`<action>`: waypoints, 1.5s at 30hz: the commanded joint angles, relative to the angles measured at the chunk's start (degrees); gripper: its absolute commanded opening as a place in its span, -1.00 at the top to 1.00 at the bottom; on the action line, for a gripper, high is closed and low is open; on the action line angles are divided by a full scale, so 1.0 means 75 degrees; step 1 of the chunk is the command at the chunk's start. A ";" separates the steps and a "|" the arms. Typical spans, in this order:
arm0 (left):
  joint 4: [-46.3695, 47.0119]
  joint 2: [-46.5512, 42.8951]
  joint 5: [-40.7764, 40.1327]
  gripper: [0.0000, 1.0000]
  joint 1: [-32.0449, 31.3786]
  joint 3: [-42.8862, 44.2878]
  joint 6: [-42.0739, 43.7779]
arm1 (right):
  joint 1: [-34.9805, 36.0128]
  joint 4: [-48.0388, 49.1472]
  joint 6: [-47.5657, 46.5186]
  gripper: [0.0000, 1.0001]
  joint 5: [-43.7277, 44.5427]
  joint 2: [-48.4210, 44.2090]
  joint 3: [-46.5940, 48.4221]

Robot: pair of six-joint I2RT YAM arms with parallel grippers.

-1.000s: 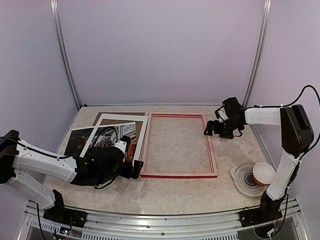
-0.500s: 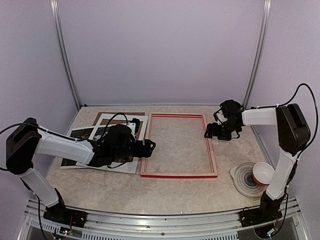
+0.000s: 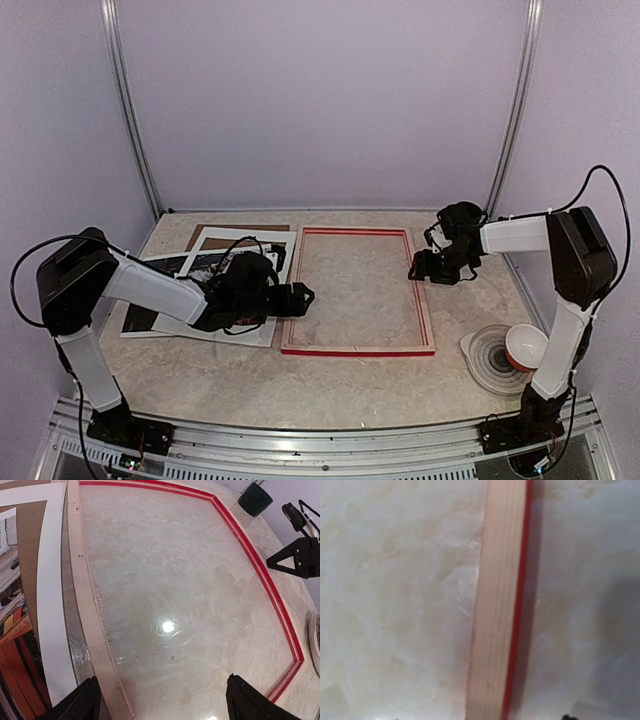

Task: Put the photo into the frame
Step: Adjust the frame body at the center of the board.

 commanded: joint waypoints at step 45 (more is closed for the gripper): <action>-0.0526 -0.0655 -0.0480 -0.75 -0.0274 0.0238 -0.0056 | -0.0684 -0.0482 -0.0552 -0.01 0.1434 -0.0302 -0.0560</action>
